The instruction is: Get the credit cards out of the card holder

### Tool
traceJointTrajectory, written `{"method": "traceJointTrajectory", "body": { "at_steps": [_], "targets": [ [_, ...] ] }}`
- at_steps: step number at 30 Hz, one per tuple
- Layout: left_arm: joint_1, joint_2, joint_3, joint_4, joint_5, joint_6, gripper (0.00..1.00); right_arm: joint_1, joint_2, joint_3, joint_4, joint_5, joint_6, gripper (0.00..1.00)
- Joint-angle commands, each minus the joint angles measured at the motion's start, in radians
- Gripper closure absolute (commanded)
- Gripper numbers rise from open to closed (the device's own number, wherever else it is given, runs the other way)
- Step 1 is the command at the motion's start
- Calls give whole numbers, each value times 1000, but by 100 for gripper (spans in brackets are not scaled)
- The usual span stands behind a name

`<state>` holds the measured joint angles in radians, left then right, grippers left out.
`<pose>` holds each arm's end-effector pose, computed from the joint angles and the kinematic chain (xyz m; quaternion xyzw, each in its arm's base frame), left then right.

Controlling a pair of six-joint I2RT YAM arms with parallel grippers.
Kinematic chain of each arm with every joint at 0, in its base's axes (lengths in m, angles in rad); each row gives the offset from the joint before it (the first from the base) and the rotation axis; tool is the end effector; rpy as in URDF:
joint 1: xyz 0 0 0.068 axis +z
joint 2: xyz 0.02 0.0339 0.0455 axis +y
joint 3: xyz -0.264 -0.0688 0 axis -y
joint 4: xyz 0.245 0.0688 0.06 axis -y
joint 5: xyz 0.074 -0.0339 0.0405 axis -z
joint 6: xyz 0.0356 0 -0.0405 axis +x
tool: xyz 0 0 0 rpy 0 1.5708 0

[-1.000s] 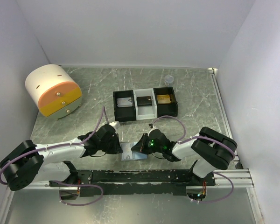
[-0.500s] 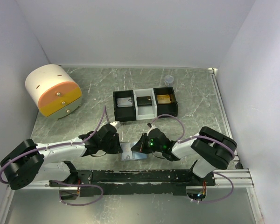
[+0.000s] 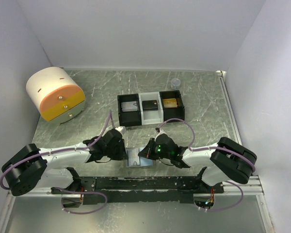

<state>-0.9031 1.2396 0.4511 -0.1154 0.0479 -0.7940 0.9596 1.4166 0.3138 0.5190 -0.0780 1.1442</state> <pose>0.1331 -0.1716 0.1456 0.0593 0.9428 -0.2605 0.1993 0.1325 0.1939 0.1224 0.0627 0.8780 0.4281 0.2049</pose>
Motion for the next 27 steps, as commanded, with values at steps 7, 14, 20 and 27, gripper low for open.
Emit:
{"method": "traceJointTrajectory", "body": {
  "at_steps": [7, 14, 20, 27],
  "targets": [
    [-33, -57, -2, -24, -10, 5, 67, -1, 31, 6, 2, 14, 12, 100],
    [-42, -180, 7, -2, 5, 11, 51, -1, 26, -6, -6, 35, 27, 100],
    [-44, -88, -20, 94, 77, 2, 57, -1, 21, -15, 2, 43, 38, 100],
    [-65, 17, -2, 63, 28, -6, 74, -4, 20, -26, 42, 19, 39, 100]
  ]
}}
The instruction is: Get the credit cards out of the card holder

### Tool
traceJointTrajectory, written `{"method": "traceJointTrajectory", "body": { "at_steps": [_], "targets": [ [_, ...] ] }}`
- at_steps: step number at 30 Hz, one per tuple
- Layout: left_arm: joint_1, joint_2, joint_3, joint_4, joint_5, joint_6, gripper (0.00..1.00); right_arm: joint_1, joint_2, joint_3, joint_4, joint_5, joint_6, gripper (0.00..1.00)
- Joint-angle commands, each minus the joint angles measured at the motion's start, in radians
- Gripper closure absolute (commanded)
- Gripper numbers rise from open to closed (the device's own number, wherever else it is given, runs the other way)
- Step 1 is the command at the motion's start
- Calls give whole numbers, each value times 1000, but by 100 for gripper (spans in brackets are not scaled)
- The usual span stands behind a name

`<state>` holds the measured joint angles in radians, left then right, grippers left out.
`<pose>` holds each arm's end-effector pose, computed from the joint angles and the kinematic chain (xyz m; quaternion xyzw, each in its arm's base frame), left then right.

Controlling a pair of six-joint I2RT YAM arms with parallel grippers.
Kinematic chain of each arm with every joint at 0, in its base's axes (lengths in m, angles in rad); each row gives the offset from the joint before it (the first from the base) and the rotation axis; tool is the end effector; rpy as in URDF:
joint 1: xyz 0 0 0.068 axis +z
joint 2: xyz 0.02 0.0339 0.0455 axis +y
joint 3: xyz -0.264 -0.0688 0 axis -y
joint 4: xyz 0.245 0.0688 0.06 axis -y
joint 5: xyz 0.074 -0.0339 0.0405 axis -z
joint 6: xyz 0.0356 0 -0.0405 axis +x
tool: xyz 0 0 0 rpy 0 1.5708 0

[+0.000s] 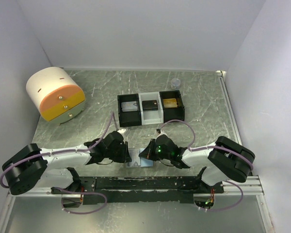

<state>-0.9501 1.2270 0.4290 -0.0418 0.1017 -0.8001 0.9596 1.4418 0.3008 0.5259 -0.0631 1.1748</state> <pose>0.1239 -0.1795 0.1471 0.0880 0.9288 -0.3044 0.1923 0.1314 0.1914 0.1144 0.0809 0.8840 0.4161 0.1973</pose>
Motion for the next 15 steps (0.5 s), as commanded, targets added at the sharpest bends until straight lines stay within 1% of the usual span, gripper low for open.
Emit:
{"method": "traceJointTrajectory", "body": {
  "at_steps": [1, 7, 15],
  "targets": [
    [-20, 32, 31, -38, -41, 4, 75, -3, -3, -13, 43, -1, 9, 100],
    [-28, 34, 61, -104, -58, 25, 78, -8, -4, -28, 103, -37, 15, 100],
    [-37, 46, 60, -103, -70, 15, 80, -9, 18, -40, 140, -60, 13, 86]
  ]
}}
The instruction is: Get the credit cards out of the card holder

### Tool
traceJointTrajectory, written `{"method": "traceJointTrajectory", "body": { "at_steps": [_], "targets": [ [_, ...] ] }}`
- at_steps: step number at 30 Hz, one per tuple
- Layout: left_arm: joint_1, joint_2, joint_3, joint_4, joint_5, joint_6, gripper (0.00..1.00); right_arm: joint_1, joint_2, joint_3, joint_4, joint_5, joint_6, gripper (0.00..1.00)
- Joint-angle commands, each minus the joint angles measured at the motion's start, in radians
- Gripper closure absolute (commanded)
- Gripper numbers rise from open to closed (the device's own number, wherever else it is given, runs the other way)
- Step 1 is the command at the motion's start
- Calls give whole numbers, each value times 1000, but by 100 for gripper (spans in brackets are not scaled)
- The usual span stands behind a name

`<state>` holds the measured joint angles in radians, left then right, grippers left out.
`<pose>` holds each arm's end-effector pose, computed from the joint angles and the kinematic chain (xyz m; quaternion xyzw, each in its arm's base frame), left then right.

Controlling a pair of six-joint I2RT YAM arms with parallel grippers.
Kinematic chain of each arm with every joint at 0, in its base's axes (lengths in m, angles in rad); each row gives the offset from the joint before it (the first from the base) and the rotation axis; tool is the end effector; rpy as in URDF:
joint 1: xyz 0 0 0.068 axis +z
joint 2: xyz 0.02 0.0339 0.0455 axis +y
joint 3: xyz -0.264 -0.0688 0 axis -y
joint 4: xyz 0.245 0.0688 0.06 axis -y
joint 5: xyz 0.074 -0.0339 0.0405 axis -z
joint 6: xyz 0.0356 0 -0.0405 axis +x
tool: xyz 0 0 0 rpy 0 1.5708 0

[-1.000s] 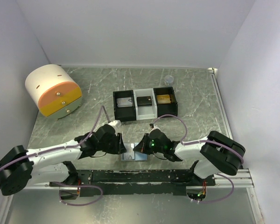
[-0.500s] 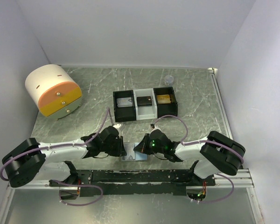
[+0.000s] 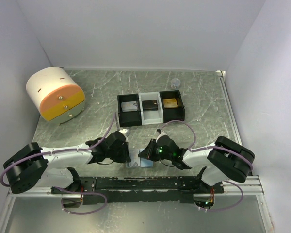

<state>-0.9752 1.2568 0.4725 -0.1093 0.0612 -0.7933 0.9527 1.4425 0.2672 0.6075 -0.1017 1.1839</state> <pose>0.1232 -0.1857 0.1487 0.0957 0.9380 -0.2751 0.1881 0.1293 0.1881 0.1135 0.0767 0.8727 0.4422 0.1922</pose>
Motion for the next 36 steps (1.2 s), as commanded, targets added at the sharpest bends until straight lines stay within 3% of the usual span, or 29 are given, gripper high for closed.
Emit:
{"method": "traceJointTrajectory", "body": {
  "at_steps": [1, 7, 11, 14, 19, 22, 31, 36],
  "targets": [
    [-13, 20, 18, -36, -31, 9, 81, -4, 25, -3, 65, -31, 4, 85],
    [-16, 40, 30, -41, -40, 11, 82, -5, 80, 34, 81, -80, -14, 85],
    [-18, 43, 34, -44, -45, 11, 83, -6, 85, 22, 108, -80, -5, 94],
    [-19, 39, 30, -54, -55, 10, 83, -6, 53, 14, 84, -55, -9, 100],
    [-19, 33, 24, -52, -56, 8, 83, -15, -32, 6, -36, 20, -26, 100],
    [-20, 41, 33, -57, -58, 12, 83, -23, -49, -11, -18, 1, -26, 100],
    [-20, 83, 68, -49, -45, 27, 85, -23, 70, -38, 212, -125, 8, 82],
    [-23, 77, 59, -55, -50, 21, 85, -22, 98, -22, 230, -148, -1, 82]
  ]
}}
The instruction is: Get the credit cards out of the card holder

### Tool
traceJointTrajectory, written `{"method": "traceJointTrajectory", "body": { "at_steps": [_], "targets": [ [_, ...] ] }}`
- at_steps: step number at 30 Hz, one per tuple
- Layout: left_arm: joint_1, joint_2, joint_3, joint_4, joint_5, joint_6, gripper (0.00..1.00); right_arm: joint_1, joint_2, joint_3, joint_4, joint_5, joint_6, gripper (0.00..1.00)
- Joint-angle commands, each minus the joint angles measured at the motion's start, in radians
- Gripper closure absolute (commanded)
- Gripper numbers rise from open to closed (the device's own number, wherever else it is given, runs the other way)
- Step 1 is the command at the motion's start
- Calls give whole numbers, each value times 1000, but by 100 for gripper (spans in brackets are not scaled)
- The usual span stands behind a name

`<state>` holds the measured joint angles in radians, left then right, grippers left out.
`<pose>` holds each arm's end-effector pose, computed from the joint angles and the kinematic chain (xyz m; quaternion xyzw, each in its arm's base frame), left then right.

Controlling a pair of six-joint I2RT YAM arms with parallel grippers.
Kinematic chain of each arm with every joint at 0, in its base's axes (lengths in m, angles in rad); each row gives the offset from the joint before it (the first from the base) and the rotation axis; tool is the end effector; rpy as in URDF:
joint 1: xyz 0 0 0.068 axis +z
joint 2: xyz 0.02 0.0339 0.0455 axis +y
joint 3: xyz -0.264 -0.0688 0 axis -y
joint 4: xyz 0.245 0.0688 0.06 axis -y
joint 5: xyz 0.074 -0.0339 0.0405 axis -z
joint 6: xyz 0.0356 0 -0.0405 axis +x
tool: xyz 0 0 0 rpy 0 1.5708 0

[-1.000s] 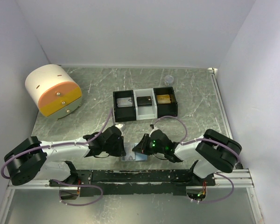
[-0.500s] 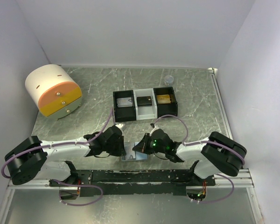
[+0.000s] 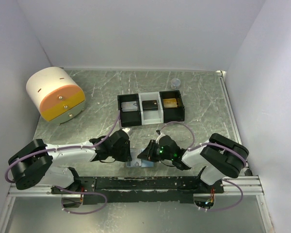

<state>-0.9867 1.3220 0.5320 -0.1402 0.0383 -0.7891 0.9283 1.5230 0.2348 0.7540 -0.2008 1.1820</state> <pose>0.1288 -0.1972 0.1497 0.0996 0.9437 -0.2557 0.1845 0.1304 0.1860 0.1032 0.0601 0.8636 0.4717 0.1673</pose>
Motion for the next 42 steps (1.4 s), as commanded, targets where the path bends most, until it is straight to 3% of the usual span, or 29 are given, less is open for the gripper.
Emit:
{"method": "traceJointTrajectory", "body": {
  "at_steps": [1, 7, 12, 19, 29, 34, 42],
  "targets": [
    [-10, 8, -4, -27, -29, 16, 85, 3, 19, 11, 85, -49, 1, 82],
    [-12, 2, -5, -33, -34, 14, 85, 1, -34, -11, 35, 2, 3, 100],
    [-12, 10, 4, -32, -31, 19, 86, -2, -123, -20, -81, 60, -14, 100],
    [-15, 26, 13, -27, -23, 20, 87, -5, -155, -27, -113, 67, -20, 100],
    [-21, 16, 3, -25, -24, 13, 87, -5, -105, -39, 12, 15, 16, 84],
    [-23, 17, 5, -23, -27, 10, 88, -5, -49, -47, 104, -19, 35, 81],
    [-27, 19, 1, -20, -28, 7, 88, -4, -23, -40, 113, -30, 28, 81]
  ]
}}
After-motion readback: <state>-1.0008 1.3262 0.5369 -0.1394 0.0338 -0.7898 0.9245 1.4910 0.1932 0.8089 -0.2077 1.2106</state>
